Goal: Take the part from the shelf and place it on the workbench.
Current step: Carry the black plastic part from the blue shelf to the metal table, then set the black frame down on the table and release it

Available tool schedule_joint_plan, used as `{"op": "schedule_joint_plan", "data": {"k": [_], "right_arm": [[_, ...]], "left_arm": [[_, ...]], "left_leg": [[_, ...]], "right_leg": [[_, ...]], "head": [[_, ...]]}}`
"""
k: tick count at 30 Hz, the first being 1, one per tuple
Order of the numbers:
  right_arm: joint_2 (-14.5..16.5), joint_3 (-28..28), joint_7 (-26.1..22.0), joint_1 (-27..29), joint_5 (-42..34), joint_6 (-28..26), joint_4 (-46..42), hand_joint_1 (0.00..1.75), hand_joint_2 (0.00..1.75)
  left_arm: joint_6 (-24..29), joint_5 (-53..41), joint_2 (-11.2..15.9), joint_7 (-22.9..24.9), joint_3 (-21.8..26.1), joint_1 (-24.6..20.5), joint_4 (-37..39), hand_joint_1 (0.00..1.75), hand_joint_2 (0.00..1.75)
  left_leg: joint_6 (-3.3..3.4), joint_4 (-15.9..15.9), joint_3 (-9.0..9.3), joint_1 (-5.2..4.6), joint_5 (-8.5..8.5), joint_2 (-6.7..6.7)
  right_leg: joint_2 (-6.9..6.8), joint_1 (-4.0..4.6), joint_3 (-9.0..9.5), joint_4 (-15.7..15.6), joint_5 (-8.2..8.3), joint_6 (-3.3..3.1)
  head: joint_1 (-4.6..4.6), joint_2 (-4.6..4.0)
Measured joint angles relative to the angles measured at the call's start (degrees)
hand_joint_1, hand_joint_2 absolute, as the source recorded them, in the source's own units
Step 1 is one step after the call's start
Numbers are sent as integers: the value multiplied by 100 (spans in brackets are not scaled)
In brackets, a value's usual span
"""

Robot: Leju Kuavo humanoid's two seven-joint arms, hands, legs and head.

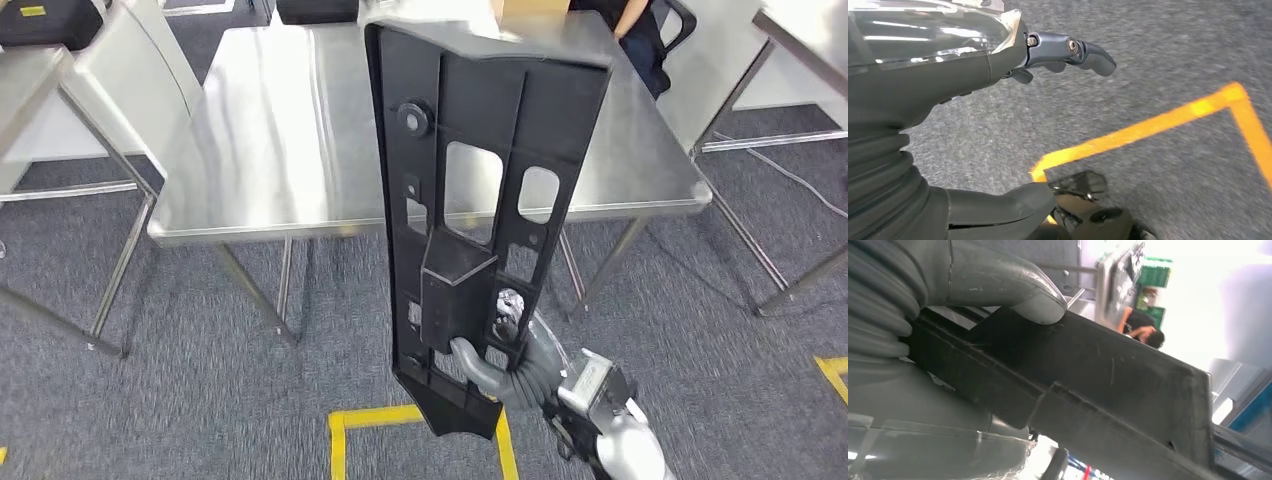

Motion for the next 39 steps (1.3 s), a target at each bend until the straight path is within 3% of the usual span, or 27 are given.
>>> {"op": "schedule_joint_plan", "data": {"k": [1, 3, 5, 6, 7, 10, 11, 13, 14, 15, 17, 19, 20, 21, 22, 24, 25, 26, 27, 29, 31, 32, 34, 35, 36, 37, 39], "right_arm": [[7, 2, 0, -4, -1, -1, -2, 175, 175], [15, 10, 1, -12, -3, -2, -2, 175, 175], [16, 16, 3, -9, -2, -2, -2, 175, 175], [16, 18, 4, -9, -2, -1, -2, 175, 175], [16, 20, 5, -8, -2, -1, -1, 175, 175], [21, 31, 11, -9, -1, -2, 9, 175, 175], [25, 37, 15, -9, 0, -2, 11, 175, 175], [34, 49, 17, -25, -2, -3, 10, 175, 175], [34, 54, 14, -37, -4, -4, 9, 175, 175], [33, 61, 11, -51, -8, -5, 10, 175, 175], [30, 73, 10, -57, -10, -6, 14, 175, 175], [22, 85, 11, -49, -10, -5, 27, 175, 175], [16, 90, 11, -46, -10, -5, 34, 175, 175], [10, 96, 12, -45, -10, -5, 43, 175, 175], [7, 101, 12, -45, -11, -6, 51, 175, 175], [5, 109, 13, -44, -16, -7, 69, 175, 175], [8, 112, 14, -47, -20, -7, 74, 175, 175], [16, 114, 15, -53, -26, -8, 73, 175, 175], [32, 115, 15, -76, -36, -8, 64, 175, 175], [78, 116, 16, -134, -48, -9, 38, 175, 175], [111, 115, 21, -169, -49, -13, 30, 175, 175], [116, 115, 25, -162, -46, -15, 33, 175, 175], [118, 119, 31, -125, -42, -16, 49, 175, 175], [117, 120, 32, -108, -40, -16, 57, 175, 175], [117, 121, 32, -96, -39, -16, 65, 175, 175], [118, 121, 32, -89, -39, -16, 72, 175, 175], [117, 122, 36, -84, -37, -19, 89, 175, 175]], "left_arm": [[-4, 0, -1, 1, -1, 6, -1, 0, 175], [-8, 0, 2, 2, -2, 40, 0, 0, 175], [-8, 4, 12, 4, -2, 78, 1, 0, 175], [-8, 5, 17, 4, -2, 90, 2, 0, 175], [-8, 7, 25, 4, -2, 101, 3, 0, 175], [-8, 6, 50, 5, -3, 133, 11, 0, 175], [-7, 6, 55, 5, -3, 140, 12, 0, 175], [-8, 7, 49, 5, -4, 134, 6, 0, 175], [-8, 10, 47, 4, -3, 128, 5, 0, 175], [-9, 14, 45, 4, -2, 119, 3, 0, 175], [-9, 22, 45, 3, 0, 114, 2, 0, 175], [-9, 22, 40, 2, -1, 120, 2, 0, 175], [-10, 22, 37, 2, -1, 125, 2, 0, 175], [-10, 23, 33, 2, -1, 129, 2, 0, 175], [-10, 24, 32, 2, -1, 132, 2, 0, 175], [-9, 29, 36, 2, 1, 133, 4, 0, 175], [-9, 36, 38, 2, 1, 131, 4, 0, 175], [-8, 41, 40, 2, 1, 124, 1, 0, 175], [-7, 45, 41, 2, 1, 107, -4, 0, 175], [18, 55, 38, 2, 2, 44, -14, 0, 175], [68, 63, 32, 1, 2, -10, -16, 0, 175], [88, 66, 26, -1, 2, -13, -17, 0, 175], [101, 68, 20, -1, 1, 20, -16, 0, 175], [102, 69, 21, 0, 1, 48, -15, 0, 175], [104, 69, 22, 0, 1, 73, -14, 0, 175], [112, 70, 25, 0, 2, 91, -13, 0, 175], [147, 73, 28, 10, 3, 121, -4, 0, 175]], "left_leg": [[-11, 389, -292, 9, -2, -87], [-34, 912, -840, 13, -341, -183], [-36, 900, -1161, 9, -737, -203], [-16, 711, -1221, 1, -746, -211], [29, 408, -1231, -13, -519, -226], [192, -431, -1152, -104, 588, -338], [217, -536, -1108, -125, 715, -368], [249, -605, -894, -118, 666, -372], [276, -637, -779, -103, 636, -353], [308, -653, -653, -88, 600, -335], [351, -675, -470, -71, 469, -310], [355, -700, -272, -59, 301, -314], [348, -710, -159, -49, 212, -320], [337, -717, -42, -37, 119, -329], [321, -719, 60, -27, 26, -336], [269, -725, 257, -29, -189, -346], [234, -751, 362, -38, -297, -340], [195, -762, 496, -47, -361, -328], [160, -747, 592, -55, -377, -308], [104, -485, 593, -50, -263, -265], [59, 140, 198, -36, -219, -247], [33, 475, -68, -29, -315, -246], [-9, 832, -528, -14, -770, -245], [-20, 812, -676, -9, -952, -245], [-22, 664, -760, -6, -993, -244], [-15, 395, -785, -4, -839, -243], [31, -228, -733, -13, -114, -237]], "right_leg": [[20, -6, 68, -21, -57, -36], [85, -1, 234, -36, -200, -75], [165, 14, 445, -38, -366, -85], [196, 25, 561, -40, -453, -83], [219, 34, 666, -44, -546, -80], [290, 78, 939, -92, -835, -33], [312, 98, 1053, -98, -882, 2], [312, 129, 1186, 15, -853, 98], [275, 140, 1130, 261, -766, 151], [225, 144, 946, 600, -705, 188], [124, 136, 386, 1353, -782, 178], [96, 109, -112, 1663, -1235, 93], [91, 93, -269, 1605, -1451, 72], [86, 75, -364, 1418, -1552, 102], [72, 56, -404, 1128, -1453, 190], [-32, 21, -360, 502, -750, 423], [-87, 26, -294, 290, -418, 460], [-113, 27, -221, 174, -203, 428], [-111, 30, -139, 117, -125, 337], [-54, -15, 17, 83, -63, 163], [-39, -46, 123, 68, -29, 46], [-28, -40, 148, 64, -60, 12], [8, -34, 179, 58, -134, -23], [30, -33, 208, 59, -179, -23], [48, -33, 250, 59, -223, -13], [60, -34, 305, 60, -272, 2], [69, -21, 389, 60, -373, 50]], "head": [[-9, 0], [-19, 0], [-20, 0], [-22, 0], [-23, 0], [-27, 0], [-28, 0], [-34, 0], [-37, -1], [-36, -1], [-26, -1], [-21, 0], [-20, 0], [-20, 0], [-17, 0], [-6, 0], [-6, 0], [-3, 0], [-3, 0], [-16, 0], [-47, 0], [-55, 0], [-59, 0], [-60, 0], [-62, 0], [-62, 0], [-58, 0]]}}
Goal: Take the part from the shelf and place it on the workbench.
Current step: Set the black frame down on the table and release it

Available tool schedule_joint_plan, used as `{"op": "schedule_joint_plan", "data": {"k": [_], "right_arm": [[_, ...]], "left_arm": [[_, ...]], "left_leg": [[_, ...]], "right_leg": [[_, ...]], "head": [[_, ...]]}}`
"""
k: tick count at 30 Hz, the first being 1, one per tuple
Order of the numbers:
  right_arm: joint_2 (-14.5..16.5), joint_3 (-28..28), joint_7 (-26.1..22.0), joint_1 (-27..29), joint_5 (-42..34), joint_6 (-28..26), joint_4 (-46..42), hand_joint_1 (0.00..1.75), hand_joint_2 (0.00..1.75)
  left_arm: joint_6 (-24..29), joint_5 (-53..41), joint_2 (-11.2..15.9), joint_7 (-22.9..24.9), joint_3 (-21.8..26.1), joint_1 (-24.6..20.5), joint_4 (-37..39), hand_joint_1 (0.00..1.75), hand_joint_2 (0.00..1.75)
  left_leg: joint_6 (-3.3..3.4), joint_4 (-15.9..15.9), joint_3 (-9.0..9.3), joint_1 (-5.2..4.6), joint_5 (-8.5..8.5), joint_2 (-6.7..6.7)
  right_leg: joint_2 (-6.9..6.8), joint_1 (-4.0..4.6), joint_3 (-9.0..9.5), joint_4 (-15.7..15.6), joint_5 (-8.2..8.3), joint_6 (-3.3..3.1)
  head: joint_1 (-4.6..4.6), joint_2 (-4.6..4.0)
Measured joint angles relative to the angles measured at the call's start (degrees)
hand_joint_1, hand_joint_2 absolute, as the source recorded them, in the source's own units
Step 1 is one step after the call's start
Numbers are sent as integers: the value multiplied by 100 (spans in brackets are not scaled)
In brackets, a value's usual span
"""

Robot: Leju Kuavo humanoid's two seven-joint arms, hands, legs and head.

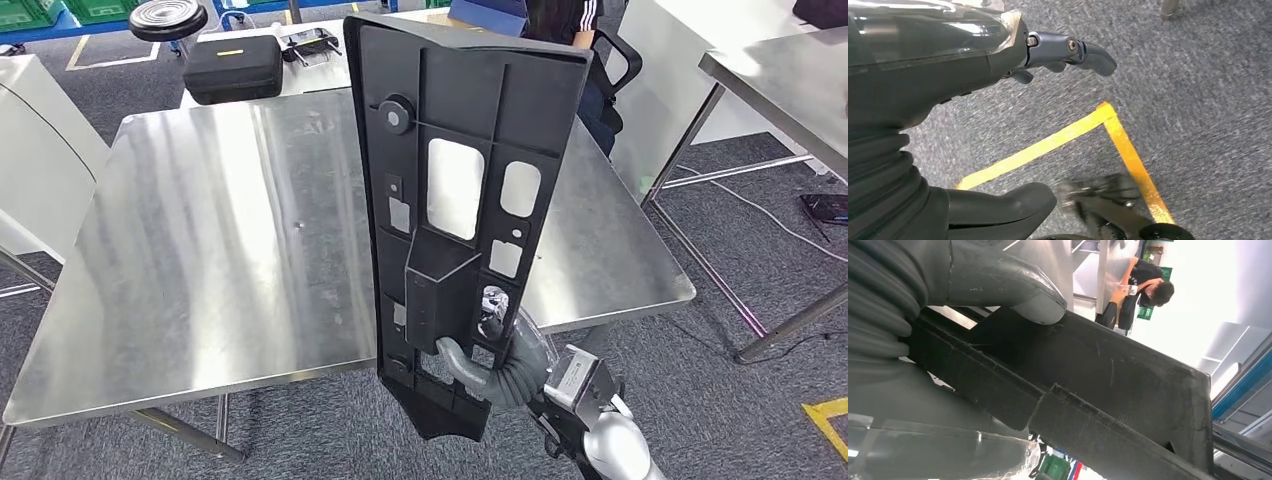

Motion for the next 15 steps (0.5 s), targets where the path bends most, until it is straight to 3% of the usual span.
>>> {"op": "schedule_joint_plan", "data": {"k": [1, 2, 6, 8, 10, 11, 12, 13, 15], "right_arm": [[1, -1, 5, -3, 7, -5, 7, 175, 175], [-1, -2, 17, -7, 25, -15, 13, 175, 175], [-8, -3, 77, -68, 179, -51, 26, 175, 175], [-14, 13, 136, -179, 279, -42, 82, 175, 175], [-11, 63, 236, -360, 372, -10, 219, 175, 175], [1, 107, 293, -472, 422, 1, 320, 175, 175], [29, 164, 348, -604, 477, -2, 438, 175, 175], [77, 232, 397, -764, 530, -26, 580, 175, 175], [213, 369, 461, -1119, 612, -107, 896, 175, 175]], "left_arm": [[16, 2, 0, 12, -1, 8, 5, 0, 175], [25, 3, -3, 25, -1, 12, 10, 0, 175], [61, 17, -32, 92, 0, 2, 11, 0, 175], [83, 15, -52, 124, 0, -9, 10, 0, 175], [84, -2, -64, 142, -1, -22, 9, 0, 175], [75, -15, -71, 154, -1, -26, 8, 0, 175], [59, -28, -77, 163, -2, -32, 5, 0, 175], [39, -38, -81, 169, -2, -44, -1, 0, 175], [6, -45, -89, 161, -2, -85, -20, 0, 175]], "left_leg": [[33, -200, 27, -14, 311, 3], [69, -290, 47, -32, 507, 4], [205, -390, 159, -35, 559, -9], [279, -446, 230, -14, 535, -6], [320, -451, 281, -18, 480, -8], [324, -451, 314, -21, 449, -13], [321, -450, 355, -23, 416, -21], [312, -450, 406, -23, 380, -29], [276, -443, 500, -39, 302, -47]], "right_leg": [[3, 14, 32, 1, -44, 32], [7, 28, 39, -6, -79, 67], [-8, 43, 39, 43, -190, 178], [-21, 39, -276, 595, -377, 168], [-21, 42, -797, 1372, -556, 167], [-21, 42, -983, 1576, -544, 192], [-22, 42, -1066, 1566, -437, 234], [-22, 43, -1027, 1312, -233, 284], [-20, 61, -753, 484, 243, 327]], "head": [[3, 0], [5, 0], [11, 0], [21, 0], [26, 0], [25, 0], [27, 0], [28, 0], [27, 0]]}}
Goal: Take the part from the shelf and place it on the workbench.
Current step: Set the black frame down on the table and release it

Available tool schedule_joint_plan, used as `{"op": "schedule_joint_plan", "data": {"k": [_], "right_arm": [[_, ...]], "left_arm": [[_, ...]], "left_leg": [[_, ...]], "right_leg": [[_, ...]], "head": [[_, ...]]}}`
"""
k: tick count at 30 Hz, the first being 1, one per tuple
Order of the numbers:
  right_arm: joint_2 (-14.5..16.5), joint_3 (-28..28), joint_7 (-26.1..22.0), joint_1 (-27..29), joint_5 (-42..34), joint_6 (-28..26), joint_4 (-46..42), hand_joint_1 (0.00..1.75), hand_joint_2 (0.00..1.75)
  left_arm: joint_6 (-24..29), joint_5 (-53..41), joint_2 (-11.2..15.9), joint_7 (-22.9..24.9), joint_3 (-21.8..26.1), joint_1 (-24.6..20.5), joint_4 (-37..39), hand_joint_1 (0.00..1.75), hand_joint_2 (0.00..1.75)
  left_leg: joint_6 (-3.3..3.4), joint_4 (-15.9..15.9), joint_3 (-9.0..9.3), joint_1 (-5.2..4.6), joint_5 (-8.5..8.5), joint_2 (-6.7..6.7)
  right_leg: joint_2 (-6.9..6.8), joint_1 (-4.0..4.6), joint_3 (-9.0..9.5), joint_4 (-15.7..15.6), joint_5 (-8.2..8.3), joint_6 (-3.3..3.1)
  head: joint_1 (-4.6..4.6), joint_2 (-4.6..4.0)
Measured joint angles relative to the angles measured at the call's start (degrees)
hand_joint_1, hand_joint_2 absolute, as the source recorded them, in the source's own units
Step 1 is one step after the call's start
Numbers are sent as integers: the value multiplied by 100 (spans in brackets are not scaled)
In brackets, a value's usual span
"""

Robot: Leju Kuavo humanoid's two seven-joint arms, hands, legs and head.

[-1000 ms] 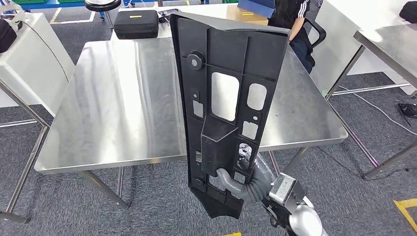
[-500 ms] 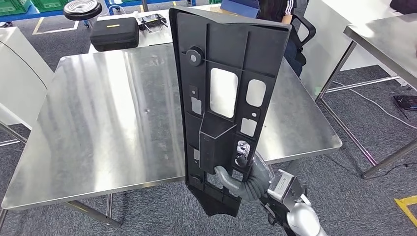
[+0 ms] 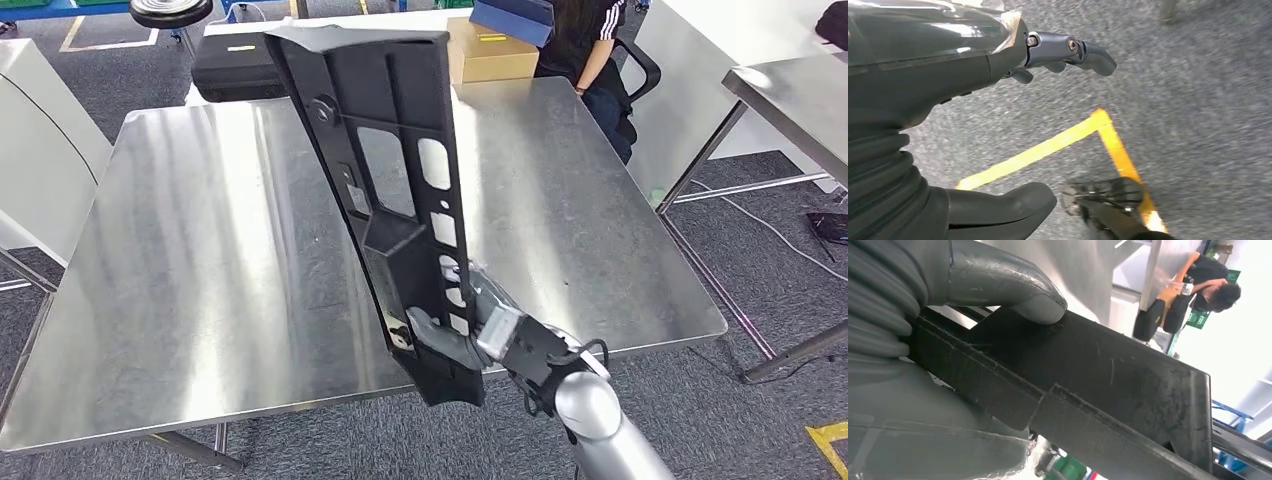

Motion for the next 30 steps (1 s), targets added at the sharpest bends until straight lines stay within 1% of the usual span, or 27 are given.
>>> {"op": "schedule_joint_plan", "data": {"k": [1, 2, 3, 4, 6, 7, 8, 10, 11, 12, 13, 14, 15, 16, 17, 18, 19, 21, 24, 28, 30], "right_arm": [[73, 58, 16, -163, 19, -35, 143, 175, 175], [131, 106, 24, -294, 29, -57, 261, 175, 175], [177, 144, 28, -391, 36, -67, 353, 175, 175], [216, 177, 32, -462, 40, -72, 424, 175, 175], [280, 228, 46, -568, 42, -85, 543, 175, 175], [322, 261, 61, -646, 49, -108, 616, 175, 175], [375, 306, 87, -756, 66, -142, 719, 175, 175], [508, 422, 143, -1052, 110, -238, 1023, 175, 175], [579, 478, 173, -1199, 143, -291, 1198, 175, 175], [651, 535, 197, -1341, 177, -344, 1384, 175, 175], [720, 586, 217, -1473, 218, -394, 1557, 175, 175], [784, 635, 238, -1605, 260, -441, 1722, 175, 175], [846, 685, 261, -1739, 298, -488, 1883, 175, 175], [904, 728, 294, -1874, 336, -535, 2031, 175, 175], [962, 769, 341, -2008, 377, -584, 2186, 175, 175], [1012, 805, 400, -2134, 410, -628, 2344, 175, 175], [1061, 835, 469, -2254, 442, -666, 2518, 175, 175], [1154, 883, 623, -2495, 534, -736, 2917, 175, 175], [1326, 958, 853, -2919, 829, -941, 3655, 175, 175], [1521, 1121, 1173, -3447, 1474, -1303, 4664, 175, 175], [1581, 1269, 1402, -3678, 2000, -1448, 5089, 175, 175]], "left_arm": [[-10, 1, -5, -8, 0, -25, -9, 0, 175], [-18, 1, -10, -17, 0, -45, -15, 0, 175], [-25, 1, -16, -26, 0, -58, -19, 0, 175], [-32, 1, -20, -32, 0, -67, -22, 0, 175], [-45, -2, -22, -44, -1, -76, -25, 0, 175], [-51, -4, -22, -49, -2, -82, -25, 0, 175], [-58, -7, -21, -53, -3, -87, -25, 0, 175], [-81, -10, -21, -51, -6, -101, -26, 0, 175], [-96, -11, -21, -44, -8, -105, -27, 0, 175], [-111, -13, -20, -37, -9, -106, -27, 0, 175], [-125, -13, -16, -30, -11, -107, -27, 0, 175], [-138, -13, -11, -25, -12, -107, -27, 0, 175], [-150, -11, -13, -12, -13, -108, -27, 0, 175], [-160, -7, -14, 3, -14, -112, -27, 0, 175], [-168, 2, -19, 22, -15, -115, -28, 0, 175], [-169, 15, -28, 40, -15, -118, -29, 0, 175], [-169, 31, -31, 48, -15, -119, -30, 0, 175], [-167, 58, -37, 62, -14, -111, -31, 0, 175], [-158, 86, -41, 76, -14, -105, -31, 0, 175], [-109, 91, -53, 84, -15, -106, -32, 0, 175], [-76, 83, -54, 92, -16, -106, -32, 0, 175]], "left_leg": [[-27, 2, 29, -12, -37, -13], [-57, 0, 45, -22, -65, -24], [-86, -4, 52, -28, -85, -32], [-116, -17, 62, -20, -100, -36], [-186, 45, 39, -1, -165, -25], [-227, 204, -39, 11, -249, -14], [-267, 490, -197, 30, -371, -4], [-338, 1222, -645, 65, -610, 10], [-365, 1462, -832, 83, -629, 12], [-389, 1491, -920, 102, -528, 18], [-408, 1300, -892, 125, -323, 28], [-428, 932, -771, 151, -55, 43], [-449, 574, -625, 159, 141, 55], [-443, 281, -492, 158, 260, 54], [-421, 101, -409, 154, 306, 49], [-392, 60, -380, 140, 280, 36], [-355, 34, -370, 136, 284, 22], [-333, 29, -373, 125, 285, 4], [-293, 29, -374, 111, 267, -11], [-253, 31, -373, 94, 255, -18], [-248, 32, -373, 88, 253, -18]], "right_leg": [[0, 12, 126, -319, 156, -31], [-1, 30, 198, -488, 226, -83], [-1, 48, 224, -529, 230, -143], [-2, 43, 235, -539, 225, -190], [-3, 5, 283, -578, 216, -258], [-3, -20, 315, -599, 206, -293], [-4, -34, 343, -608, 189, -326], [-1, -34, 382, -608, 143, -385], [2, -35, 406, -607, 119, -396], [7, -40, 439, -606, 92, -394], [12, -51, 481, -604, 60, -380], [16, -64, 529, -600, 21, -350], [18, -57, 567, -596, -16, -314], [19, -46, 585, -585, -48, -278], [17, -26, 590, -577, -72, -247], [17, -4, 585, -578, -80, -238], [13, -3, 585, -583, -80, -244], [0, -4, 610, -628, -73, -268], [-20, -9, 644, -686, -72, -270], [-27, -14, 657, -716, -62, -253], [-28, -18, 656, -721, -57, -241]], "head": [[-1, 0], [-3, 0], [-4, 0], [-4, 0], [-6, 0], [-11, 0], [-14, 0], [-18, 0], [-16, 0], [-17, 0], [-17, 0], [-17, 0], [-19, 0], [-25, 0], [-27, 0], [-31, 0], [-28, 0], [-20, 0], [-16, 0], [-18, 0], [-20, 0]]}}
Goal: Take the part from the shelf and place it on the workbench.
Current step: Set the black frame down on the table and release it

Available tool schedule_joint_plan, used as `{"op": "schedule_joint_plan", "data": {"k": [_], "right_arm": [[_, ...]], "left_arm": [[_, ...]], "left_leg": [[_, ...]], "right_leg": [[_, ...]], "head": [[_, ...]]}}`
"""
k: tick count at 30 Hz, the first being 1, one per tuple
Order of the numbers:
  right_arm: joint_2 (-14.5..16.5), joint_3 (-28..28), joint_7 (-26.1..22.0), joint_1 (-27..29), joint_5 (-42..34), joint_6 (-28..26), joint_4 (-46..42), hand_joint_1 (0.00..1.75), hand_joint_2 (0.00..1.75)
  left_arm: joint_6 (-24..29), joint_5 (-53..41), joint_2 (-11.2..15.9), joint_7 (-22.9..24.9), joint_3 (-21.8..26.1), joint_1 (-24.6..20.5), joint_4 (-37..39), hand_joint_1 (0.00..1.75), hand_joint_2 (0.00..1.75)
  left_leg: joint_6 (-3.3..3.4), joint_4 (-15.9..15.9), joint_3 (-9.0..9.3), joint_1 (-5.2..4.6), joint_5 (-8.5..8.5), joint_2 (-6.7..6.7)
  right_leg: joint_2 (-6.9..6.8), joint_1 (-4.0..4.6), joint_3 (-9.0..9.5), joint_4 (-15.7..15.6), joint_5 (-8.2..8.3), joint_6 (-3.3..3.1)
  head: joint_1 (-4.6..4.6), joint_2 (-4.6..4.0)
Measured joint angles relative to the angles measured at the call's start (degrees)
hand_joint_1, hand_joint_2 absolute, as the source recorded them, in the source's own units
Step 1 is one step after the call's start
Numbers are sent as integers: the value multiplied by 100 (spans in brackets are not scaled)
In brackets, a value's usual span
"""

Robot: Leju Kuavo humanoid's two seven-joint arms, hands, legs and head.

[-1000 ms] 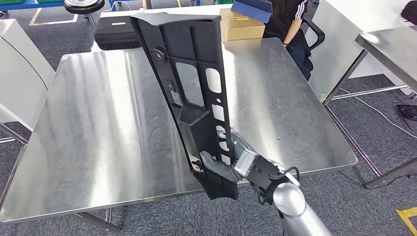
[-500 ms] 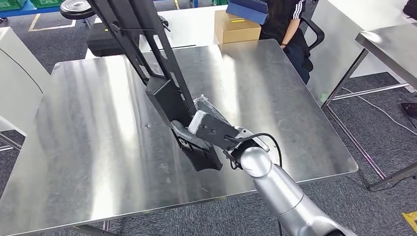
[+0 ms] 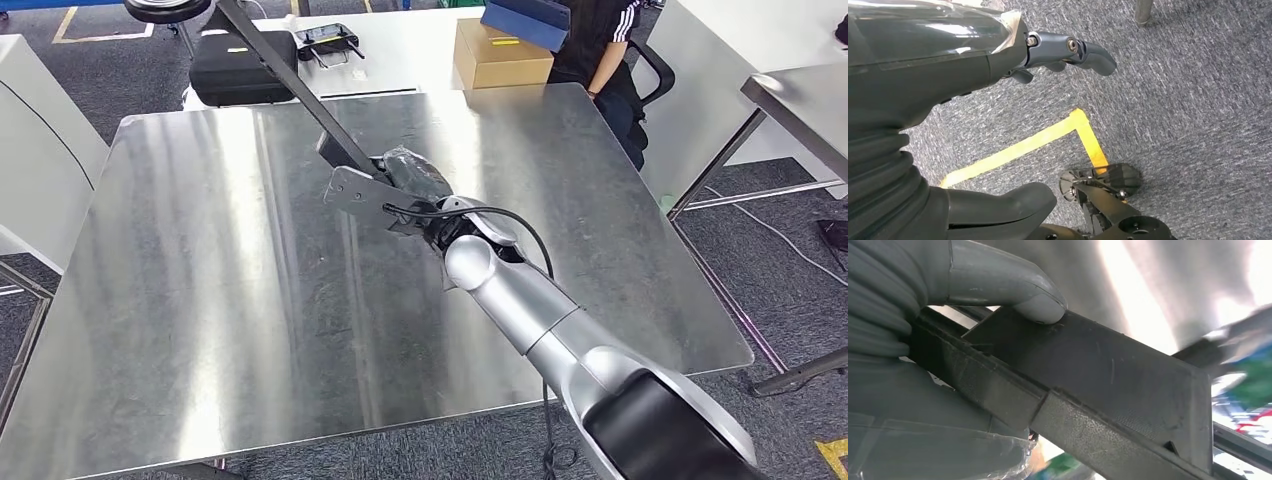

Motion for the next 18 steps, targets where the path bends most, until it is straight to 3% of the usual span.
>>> {"op": "schedule_joint_plan", "data": {"k": [8, 15, 18], "right_arm": [[14, 1471, 695, -886, 3075, -174, 1139, 175, 175], [25, 2200, 698, -1185, 3463, -155, 1474, 175, 175], [26, 2361, 688, -1235, 3687, -131, 1540, 44, 44]], "left_arm": [[1, -80, 0, 50, -80, -7, -8, 0, 175], [0, -83, 0, 50, -87, -9, -31, 0, 175], [3, -83, 0, 46, -86, -10, -33, 0, 175]], "left_leg": [[4, -5, 10, 3, -2, 21], [9, -30, 31, 8, 4, 23], [10, -34, 34, 9, 4, 24]], "right_leg": [[3, 7, -8, -1, 6, 76], [3, 12, -4, 0, 3, 81], [5, 13, -4, 1, 3, 81]], "head": [[-2, 0], [-3, 0], [-2, 0]]}}
